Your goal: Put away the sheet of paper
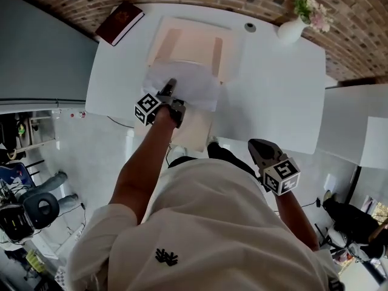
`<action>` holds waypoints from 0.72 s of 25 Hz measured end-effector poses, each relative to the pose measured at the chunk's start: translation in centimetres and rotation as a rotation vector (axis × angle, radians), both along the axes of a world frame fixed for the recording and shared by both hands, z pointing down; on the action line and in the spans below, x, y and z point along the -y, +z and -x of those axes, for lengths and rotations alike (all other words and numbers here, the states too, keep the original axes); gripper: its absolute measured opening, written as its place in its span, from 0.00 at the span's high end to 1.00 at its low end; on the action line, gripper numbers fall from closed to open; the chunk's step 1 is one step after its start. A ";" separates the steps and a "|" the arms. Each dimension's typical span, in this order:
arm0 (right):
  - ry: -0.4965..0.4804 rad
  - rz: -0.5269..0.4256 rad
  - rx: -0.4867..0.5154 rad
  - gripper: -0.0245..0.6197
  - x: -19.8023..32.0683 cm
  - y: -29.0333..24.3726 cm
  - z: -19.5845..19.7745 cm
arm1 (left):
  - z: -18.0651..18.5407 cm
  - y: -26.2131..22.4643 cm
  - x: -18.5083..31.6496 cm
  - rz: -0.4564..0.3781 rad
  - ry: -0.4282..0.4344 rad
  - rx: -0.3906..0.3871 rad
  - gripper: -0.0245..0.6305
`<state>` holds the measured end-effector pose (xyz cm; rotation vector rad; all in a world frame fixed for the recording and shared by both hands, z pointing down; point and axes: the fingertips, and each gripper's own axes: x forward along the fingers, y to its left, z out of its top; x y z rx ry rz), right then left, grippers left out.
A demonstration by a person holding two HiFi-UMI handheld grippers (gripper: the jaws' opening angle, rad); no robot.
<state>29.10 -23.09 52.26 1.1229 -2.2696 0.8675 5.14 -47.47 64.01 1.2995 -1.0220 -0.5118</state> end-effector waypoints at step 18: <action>-0.056 0.110 0.084 0.90 2.6 4.2 -5.6 | -4.2 2.6 9.6 0.057 -0.019 0.139 0.92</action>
